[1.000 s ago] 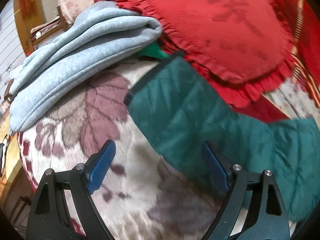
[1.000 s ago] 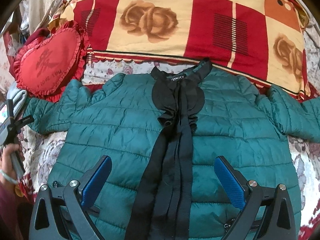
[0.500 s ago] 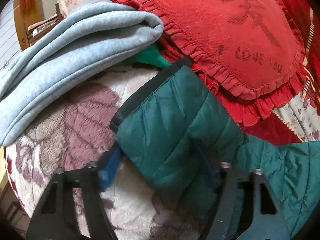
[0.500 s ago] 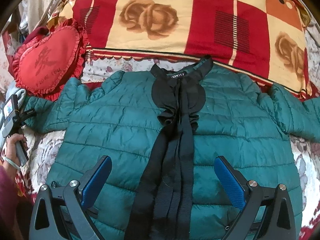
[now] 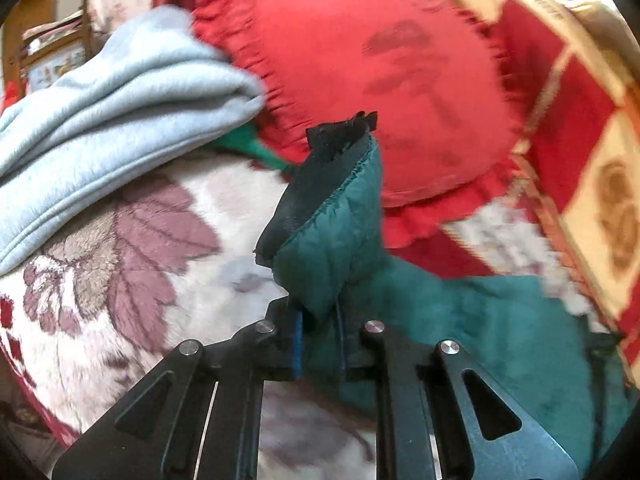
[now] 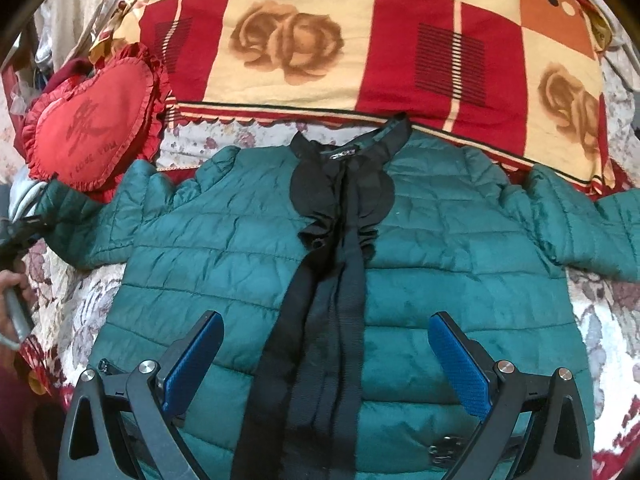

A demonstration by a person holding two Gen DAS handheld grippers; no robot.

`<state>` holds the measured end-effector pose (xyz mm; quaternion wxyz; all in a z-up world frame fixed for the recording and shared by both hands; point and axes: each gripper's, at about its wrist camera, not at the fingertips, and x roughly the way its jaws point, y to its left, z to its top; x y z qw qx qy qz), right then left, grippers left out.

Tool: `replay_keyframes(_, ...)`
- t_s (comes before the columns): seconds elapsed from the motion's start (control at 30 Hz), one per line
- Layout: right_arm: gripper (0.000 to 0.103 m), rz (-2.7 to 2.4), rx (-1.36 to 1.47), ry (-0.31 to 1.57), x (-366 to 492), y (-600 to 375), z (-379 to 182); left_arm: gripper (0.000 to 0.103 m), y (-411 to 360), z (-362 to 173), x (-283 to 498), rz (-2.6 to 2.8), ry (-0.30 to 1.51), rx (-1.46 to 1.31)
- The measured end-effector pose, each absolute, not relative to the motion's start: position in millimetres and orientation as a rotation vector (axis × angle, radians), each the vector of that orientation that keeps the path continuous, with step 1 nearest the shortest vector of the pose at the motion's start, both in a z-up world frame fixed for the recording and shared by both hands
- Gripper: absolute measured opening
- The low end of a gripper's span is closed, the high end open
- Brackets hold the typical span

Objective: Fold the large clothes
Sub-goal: 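Close the left gripper on the sleeve cuff and lift it, then fold the held sleeve across the jacket front and release it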

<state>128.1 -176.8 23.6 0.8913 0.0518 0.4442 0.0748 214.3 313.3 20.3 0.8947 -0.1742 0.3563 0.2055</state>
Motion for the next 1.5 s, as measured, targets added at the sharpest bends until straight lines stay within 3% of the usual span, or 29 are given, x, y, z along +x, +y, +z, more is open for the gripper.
replay_keyframes(0.43, 0.101, 0.115, 0.144, 0.908, 105.2, -215.3, 33.3, 0.012, 181.6, 85.8, 179.7, 0.147, 0.721, -0.285)
replay_keyframes(1.5, 0.101, 0.031, 0.244, 0.908, 84.6, -294.2, 23.1, 0.011, -84.3, 57.7, 190.0, -0.248, 0.884, -0.129)
